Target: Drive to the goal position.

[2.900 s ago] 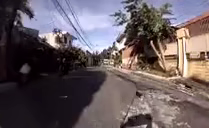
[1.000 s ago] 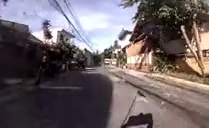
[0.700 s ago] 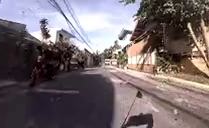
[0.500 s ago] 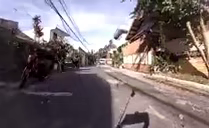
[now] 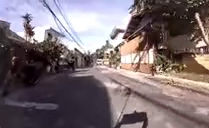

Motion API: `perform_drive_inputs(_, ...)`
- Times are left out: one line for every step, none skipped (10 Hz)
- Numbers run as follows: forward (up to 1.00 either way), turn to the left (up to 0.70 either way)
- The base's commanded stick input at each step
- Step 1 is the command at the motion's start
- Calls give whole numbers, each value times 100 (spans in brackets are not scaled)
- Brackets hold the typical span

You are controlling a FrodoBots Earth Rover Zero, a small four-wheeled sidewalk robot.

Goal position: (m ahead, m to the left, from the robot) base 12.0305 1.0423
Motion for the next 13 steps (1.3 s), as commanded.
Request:
perform_drive_inputs(100, 0)
perform_drive_inputs(100, 3)
perform_drive_inputs(100, 27)
perform_drive_inputs(100, 23)
perform_drive_inputs(100, 11)
perform_drive_inputs(100, 0)
perform_drive_inputs(100, 0)
perform_drive_inputs(100, 0)
perform_drive_inputs(100, 0)
perform_drive_inputs(100, 0)
perform_drive_inputs(100, 0)
perform_drive_inputs(100, 0)
perform_drive_inputs(100, 0)
